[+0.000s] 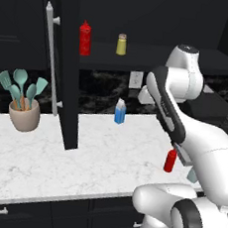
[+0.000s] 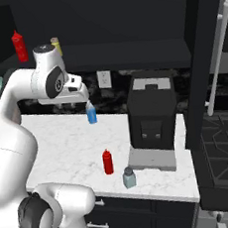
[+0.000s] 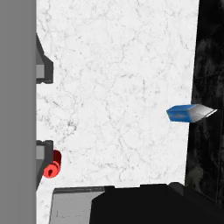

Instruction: Put the shaker and condiment bottle from the counter next to their counterparts in the cabinet.

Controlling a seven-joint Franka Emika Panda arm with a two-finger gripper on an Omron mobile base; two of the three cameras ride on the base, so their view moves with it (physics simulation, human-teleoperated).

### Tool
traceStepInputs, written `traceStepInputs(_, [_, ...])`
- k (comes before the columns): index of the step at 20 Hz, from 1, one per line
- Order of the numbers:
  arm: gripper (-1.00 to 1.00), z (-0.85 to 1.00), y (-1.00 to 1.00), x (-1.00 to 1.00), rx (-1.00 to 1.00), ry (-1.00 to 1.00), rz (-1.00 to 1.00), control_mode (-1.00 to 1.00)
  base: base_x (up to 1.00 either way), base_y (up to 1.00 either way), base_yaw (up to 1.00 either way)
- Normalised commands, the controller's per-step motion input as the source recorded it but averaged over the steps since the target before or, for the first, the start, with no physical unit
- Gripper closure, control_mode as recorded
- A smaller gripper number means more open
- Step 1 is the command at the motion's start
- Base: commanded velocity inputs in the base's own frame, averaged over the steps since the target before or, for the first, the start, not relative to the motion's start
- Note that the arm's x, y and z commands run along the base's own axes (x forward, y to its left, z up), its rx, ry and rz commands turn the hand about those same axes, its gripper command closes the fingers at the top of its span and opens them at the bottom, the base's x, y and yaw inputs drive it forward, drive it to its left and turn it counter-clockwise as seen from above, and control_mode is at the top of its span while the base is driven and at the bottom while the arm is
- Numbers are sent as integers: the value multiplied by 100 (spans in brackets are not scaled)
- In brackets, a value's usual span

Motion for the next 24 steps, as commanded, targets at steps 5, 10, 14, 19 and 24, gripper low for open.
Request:
traceStepInputs(5, [-100,-2,-4,-1,-1,0,-5,-100,0,0,0])
traceStepInputs(10, [-100,-36,0,-26,-16,-22,-52,-100,0,0,0])
traceStepInputs(14, [-100,-83,-1,-39,-10,-35,-76,-100,0,0,0])
traceStepInputs(19, [-100,-82,-22,-20,1,-10,-40,-100,0,0,0])
traceStepInputs(24, [-100,-65,-1,-12,3,-24,-48,-100,0,0,0])
